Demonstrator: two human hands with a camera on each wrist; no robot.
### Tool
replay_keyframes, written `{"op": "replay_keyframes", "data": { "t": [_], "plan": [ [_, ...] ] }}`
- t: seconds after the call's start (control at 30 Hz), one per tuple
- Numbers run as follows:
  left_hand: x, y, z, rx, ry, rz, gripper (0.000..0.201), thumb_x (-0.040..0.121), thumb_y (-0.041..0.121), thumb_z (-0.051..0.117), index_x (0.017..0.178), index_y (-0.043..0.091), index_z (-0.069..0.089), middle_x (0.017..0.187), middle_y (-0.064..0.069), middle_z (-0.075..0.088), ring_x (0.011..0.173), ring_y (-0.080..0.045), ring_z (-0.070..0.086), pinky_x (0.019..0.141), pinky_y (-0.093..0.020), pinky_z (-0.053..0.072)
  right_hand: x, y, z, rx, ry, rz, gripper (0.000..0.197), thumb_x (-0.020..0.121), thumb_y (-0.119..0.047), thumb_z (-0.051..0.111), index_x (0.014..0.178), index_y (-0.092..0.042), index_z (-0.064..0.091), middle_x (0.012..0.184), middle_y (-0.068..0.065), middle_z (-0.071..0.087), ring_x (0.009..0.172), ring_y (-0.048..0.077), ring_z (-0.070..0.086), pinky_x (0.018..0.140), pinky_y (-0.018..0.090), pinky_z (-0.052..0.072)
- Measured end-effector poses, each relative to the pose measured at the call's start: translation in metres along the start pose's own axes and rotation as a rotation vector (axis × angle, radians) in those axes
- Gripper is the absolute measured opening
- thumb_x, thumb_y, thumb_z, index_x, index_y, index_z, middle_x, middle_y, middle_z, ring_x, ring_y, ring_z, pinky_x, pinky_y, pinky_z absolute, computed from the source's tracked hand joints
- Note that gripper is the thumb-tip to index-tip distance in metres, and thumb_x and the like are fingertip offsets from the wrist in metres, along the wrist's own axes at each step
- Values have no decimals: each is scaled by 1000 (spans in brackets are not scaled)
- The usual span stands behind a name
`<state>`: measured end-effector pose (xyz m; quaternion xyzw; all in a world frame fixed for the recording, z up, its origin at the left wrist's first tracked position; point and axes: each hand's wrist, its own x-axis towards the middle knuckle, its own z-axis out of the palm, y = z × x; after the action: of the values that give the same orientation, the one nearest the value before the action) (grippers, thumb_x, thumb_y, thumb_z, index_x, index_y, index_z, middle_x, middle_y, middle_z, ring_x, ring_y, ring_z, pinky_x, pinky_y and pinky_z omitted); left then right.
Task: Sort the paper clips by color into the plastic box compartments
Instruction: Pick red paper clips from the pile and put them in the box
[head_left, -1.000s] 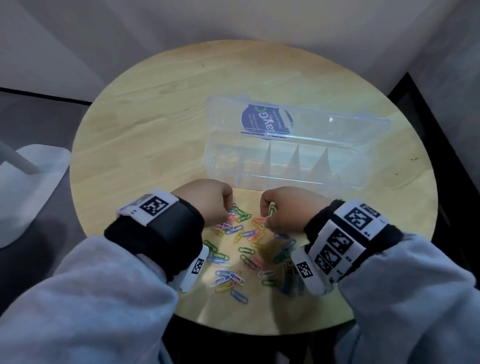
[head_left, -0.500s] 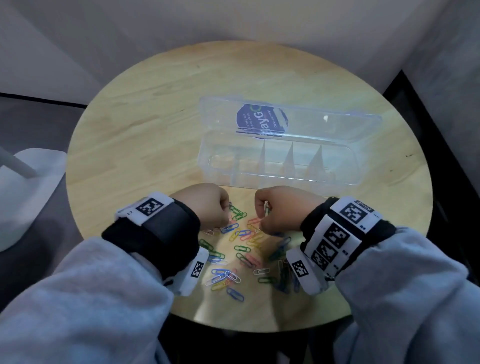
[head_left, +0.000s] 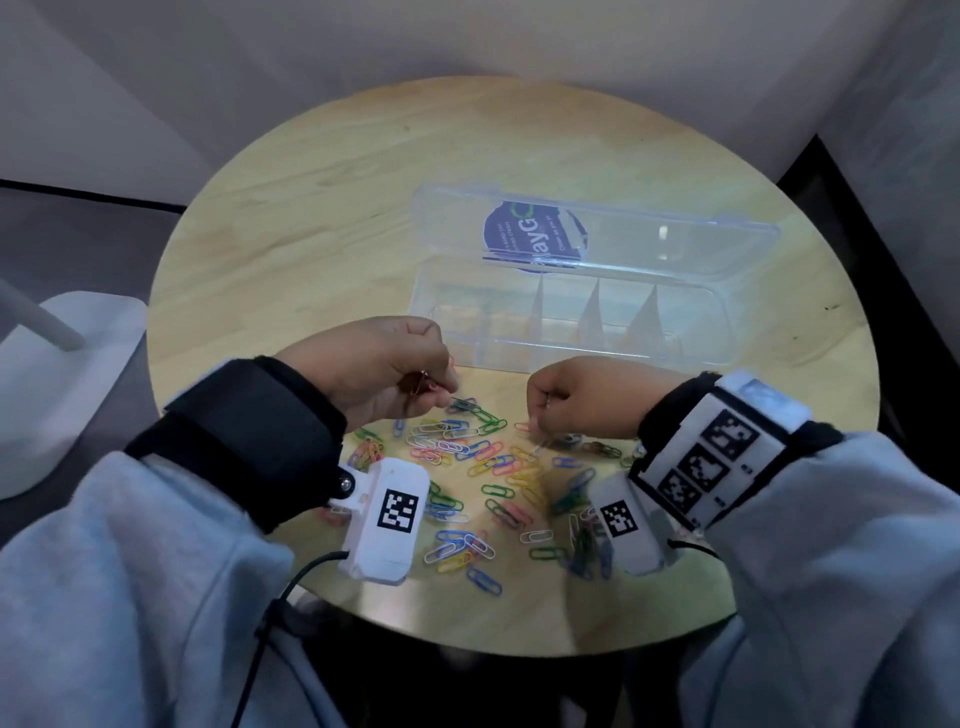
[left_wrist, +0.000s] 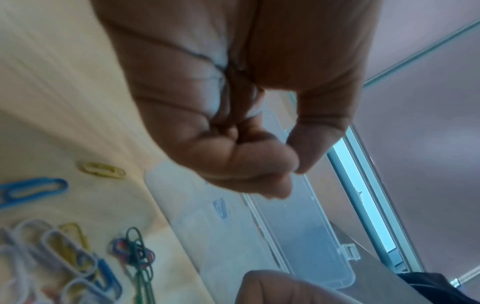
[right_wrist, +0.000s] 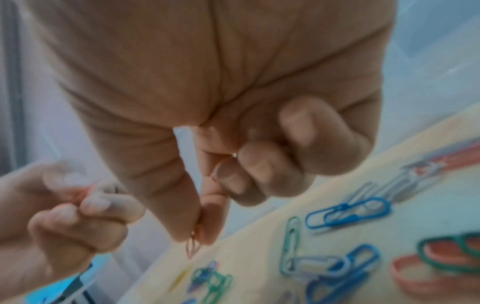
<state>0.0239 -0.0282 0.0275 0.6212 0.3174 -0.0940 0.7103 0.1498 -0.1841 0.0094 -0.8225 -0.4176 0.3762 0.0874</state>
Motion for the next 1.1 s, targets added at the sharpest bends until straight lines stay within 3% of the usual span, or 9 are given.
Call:
{"op": "replay_keyframes", "data": {
  "t": [0.13,0.27,0.37,0.47,0.63,0.73,0.83,0.93,1.1],
  "plan": [
    [-4,-1,0,-53,20,-7,37,87,-9,44,58,13,37,49,-3,59,38,-7,53,36,-10,42,-5,7,0,403,-23,60,23,85,-8,56,65,-16,48,51,-8,55,52,14,44,50,26,36],
    [-11,-2,-2,-91,-3,-5,33,80,-13,50,60,12,41,52,-6,59,39,-8,56,37,-11,44,-9,11,5,756,-39,87,34,86,5,48,58,-13,44,58,5,62,52,18,45,45,24,31],
    [-19,-1,-5,-162,-36,24,20,61,-7,52,57,12,47,54,-7,60,41,-10,57,38,-12,45,-12,5,8,967,-28,73,33,86,13,44,62,-10,42,56,9,61,43,14,50,36,18,38],
    [-23,-2,-7,-284,-76,36,13,58,-2,44,59,10,50,55,-9,59,42,-13,54,38,-13,43,-13,-1,12,1030,-11,41,30,85,18,40,75,-8,51,57,9,57,38,9,51,36,16,43],
    [-24,0,-7,-215,-53,-16,2,61,14,52,63,14,51,52,-2,48,39,-9,39,37,-13,28,-12,-10,13,926,-57,63,36,85,15,32,75,-6,59,61,7,50,44,12,51,39,17,44],
    [-17,-4,-5,260,102,-14,20,75,19,64,63,17,48,54,3,38,45,-11,29,42,-17,18,-10,-16,13,850,-52,77,33,84,14,31,66,-8,49,65,9,47,48,14,48,37,18,39],
    [-15,-14,-3,961,189,31,17,79,27,65,67,20,55,58,7,49,53,-10,44,50,-21,30,-8,-21,11,513,-26,39,22,86,-3,52,68,-16,49,65,7,47,49,14,42,45,22,34],
    [-17,-19,3,1177,151,-7,6,76,24,65,76,25,59,61,7,53,57,-9,49,52,-20,32,-6,-27,9,61,8,-3,12,80,-25,68,75,-23,57,60,-8,45,52,9,41,52,22,34],
    [-12,-24,17,1350,125,6,13,82,16,59,87,28,60,64,10,44,57,-4,40,47,-21,25,1,-30,19,-166,-14,30,25,78,-23,69,102,-28,63,69,-10,44,69,14,51,66,28,43]
  ]
}}
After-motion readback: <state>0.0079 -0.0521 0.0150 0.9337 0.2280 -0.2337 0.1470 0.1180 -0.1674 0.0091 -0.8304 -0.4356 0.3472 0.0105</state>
